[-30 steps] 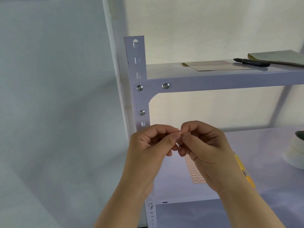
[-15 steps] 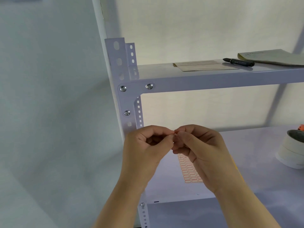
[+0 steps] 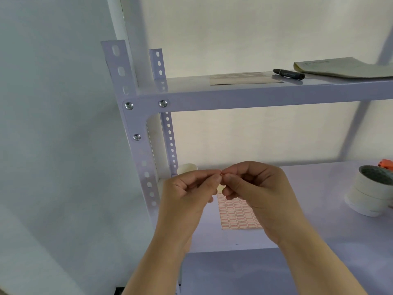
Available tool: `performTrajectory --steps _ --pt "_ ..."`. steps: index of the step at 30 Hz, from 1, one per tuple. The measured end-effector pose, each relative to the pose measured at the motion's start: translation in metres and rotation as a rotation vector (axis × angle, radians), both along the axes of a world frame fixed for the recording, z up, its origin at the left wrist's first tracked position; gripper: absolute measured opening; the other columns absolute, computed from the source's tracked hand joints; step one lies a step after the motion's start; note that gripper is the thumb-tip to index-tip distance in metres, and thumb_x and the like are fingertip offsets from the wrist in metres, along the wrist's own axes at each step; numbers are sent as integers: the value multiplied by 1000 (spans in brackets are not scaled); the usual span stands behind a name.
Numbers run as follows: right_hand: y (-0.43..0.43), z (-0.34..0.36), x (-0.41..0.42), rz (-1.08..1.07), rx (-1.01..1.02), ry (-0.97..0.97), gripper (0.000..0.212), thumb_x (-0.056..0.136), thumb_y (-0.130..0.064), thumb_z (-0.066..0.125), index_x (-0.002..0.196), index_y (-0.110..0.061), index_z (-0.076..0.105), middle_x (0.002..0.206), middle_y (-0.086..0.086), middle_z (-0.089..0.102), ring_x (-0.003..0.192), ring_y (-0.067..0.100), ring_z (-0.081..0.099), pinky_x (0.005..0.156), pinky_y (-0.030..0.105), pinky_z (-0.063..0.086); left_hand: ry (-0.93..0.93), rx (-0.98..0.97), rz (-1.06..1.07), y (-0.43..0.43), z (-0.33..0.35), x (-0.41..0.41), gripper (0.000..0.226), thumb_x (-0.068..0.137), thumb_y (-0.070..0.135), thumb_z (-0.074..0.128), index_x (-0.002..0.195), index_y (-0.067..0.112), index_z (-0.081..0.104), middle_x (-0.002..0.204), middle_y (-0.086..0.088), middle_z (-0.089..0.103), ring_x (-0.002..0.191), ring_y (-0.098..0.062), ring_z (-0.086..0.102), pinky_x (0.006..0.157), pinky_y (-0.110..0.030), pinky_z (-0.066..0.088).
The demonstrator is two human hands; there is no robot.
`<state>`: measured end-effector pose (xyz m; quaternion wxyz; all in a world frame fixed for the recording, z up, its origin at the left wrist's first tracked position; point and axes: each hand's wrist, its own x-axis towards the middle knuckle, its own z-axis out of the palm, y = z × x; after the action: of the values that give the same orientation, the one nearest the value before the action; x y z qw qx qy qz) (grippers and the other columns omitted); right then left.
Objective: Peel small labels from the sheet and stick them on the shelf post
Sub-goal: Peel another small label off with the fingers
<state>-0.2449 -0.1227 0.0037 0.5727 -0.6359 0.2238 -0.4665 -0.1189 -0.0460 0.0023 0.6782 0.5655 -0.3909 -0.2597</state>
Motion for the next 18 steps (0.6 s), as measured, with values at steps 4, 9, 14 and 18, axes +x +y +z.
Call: performTrajectory --steps 4,9,14,18 --pt "-3 -2 -5 -42 -58 59 18 85 7 69 81 -9 78 69 8 76 60 17 70 61 24 56 -13 11 -2 -5 -5 -6 26 89 11 71 76 31 82 66 3 76 59 -4 64 63 -19 57" --pt "-6 -5 4 -142 -60 116 16 83 1 74 83 -15 77 58 -2 73 48 10 65 53 17 51 -104 8 46 -14 -14 -2 23 92 8 66 79 23 78 70 4 76 56 0 60 62 -17 54" --pt "-13 -16 24 -223 -135 231 16 88 -4 69 77 -14 74 63 -11 73 53 8 66 56 16 51 -78 46 47 -35 -32 8 22 97 11 58 83 20 73 61 11 68 55 -1 60 59 -16 53" --pt "-31 -21 38 -278 -146 355 20 92 -6 61 75 -15 69 57 -15 67 54 0 62 54 9 45 31 28 49 -53 -41 18 27 94 12 64 79 30 77 71 6 76 57 -1 60 61 -17 55"
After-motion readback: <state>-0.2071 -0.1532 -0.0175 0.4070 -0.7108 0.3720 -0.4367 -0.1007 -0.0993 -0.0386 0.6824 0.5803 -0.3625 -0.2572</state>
